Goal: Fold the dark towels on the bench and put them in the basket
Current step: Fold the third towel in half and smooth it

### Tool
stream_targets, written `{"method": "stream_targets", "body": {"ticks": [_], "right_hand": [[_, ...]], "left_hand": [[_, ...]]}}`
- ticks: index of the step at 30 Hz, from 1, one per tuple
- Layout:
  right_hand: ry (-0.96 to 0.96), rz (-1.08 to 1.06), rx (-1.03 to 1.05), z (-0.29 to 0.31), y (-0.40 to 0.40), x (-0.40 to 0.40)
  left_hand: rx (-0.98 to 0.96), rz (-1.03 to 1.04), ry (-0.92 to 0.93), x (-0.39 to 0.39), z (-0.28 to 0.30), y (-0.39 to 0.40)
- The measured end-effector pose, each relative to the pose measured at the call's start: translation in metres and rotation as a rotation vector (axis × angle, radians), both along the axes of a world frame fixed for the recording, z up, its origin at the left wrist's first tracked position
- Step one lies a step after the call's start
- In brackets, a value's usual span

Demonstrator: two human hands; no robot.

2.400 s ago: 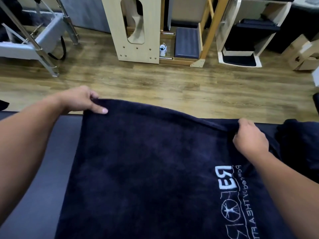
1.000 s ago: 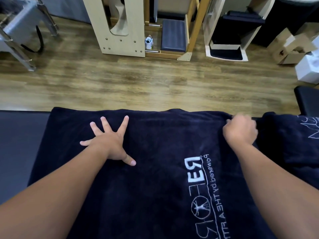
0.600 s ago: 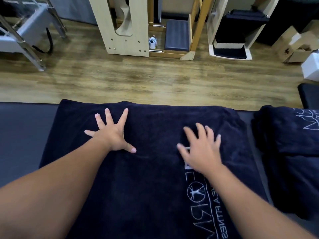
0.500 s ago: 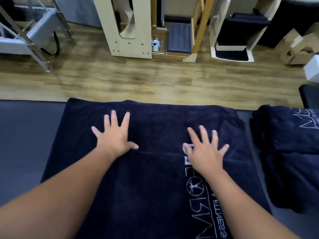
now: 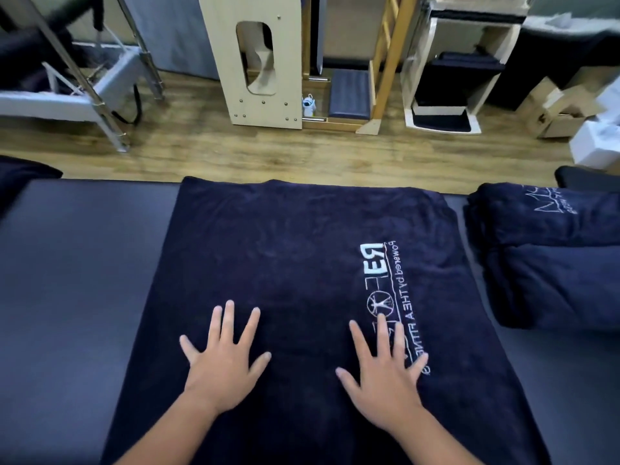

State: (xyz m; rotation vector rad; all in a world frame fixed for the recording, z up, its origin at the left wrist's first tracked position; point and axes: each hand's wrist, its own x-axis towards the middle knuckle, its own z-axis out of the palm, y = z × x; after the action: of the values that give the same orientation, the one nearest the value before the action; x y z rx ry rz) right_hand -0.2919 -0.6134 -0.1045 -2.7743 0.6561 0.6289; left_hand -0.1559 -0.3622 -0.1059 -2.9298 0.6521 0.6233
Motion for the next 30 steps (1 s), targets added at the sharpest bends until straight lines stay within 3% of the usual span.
{"method": "stream_targets", "body": {"ticks": [12, 18, 22, 26, 30], "right_hand": [[0.043, 0.025, -0.036, 0.008, 0.04, -0.121], [-0.03, 0.067, 0.003, 0.008, 0.018, -0.156], [-0.096, 0.042, -0.085, 0.006, 0.005, -0.164], [-0.088, 0.115, -0.103, 0.014, -0.004, -0.159], [-0.125, 0.131, -0.062, 0.024, -0.015, -0.154]], "left_hand": [[-0.05, -0.25, -0.06, -0.11, -0.01, 0.109], [-0.078, -0.33, -0.146, -0.109, 0.002, 0.134], [-0.05, -0.426, -0.21, -0.11, 0.004, 0.131], [-0.071, -0.427, -0.162, -0.098, 0.011, 0.128], [-0.233, -0.286, -0.049, -0.067, 0.036, 0.124]]}}
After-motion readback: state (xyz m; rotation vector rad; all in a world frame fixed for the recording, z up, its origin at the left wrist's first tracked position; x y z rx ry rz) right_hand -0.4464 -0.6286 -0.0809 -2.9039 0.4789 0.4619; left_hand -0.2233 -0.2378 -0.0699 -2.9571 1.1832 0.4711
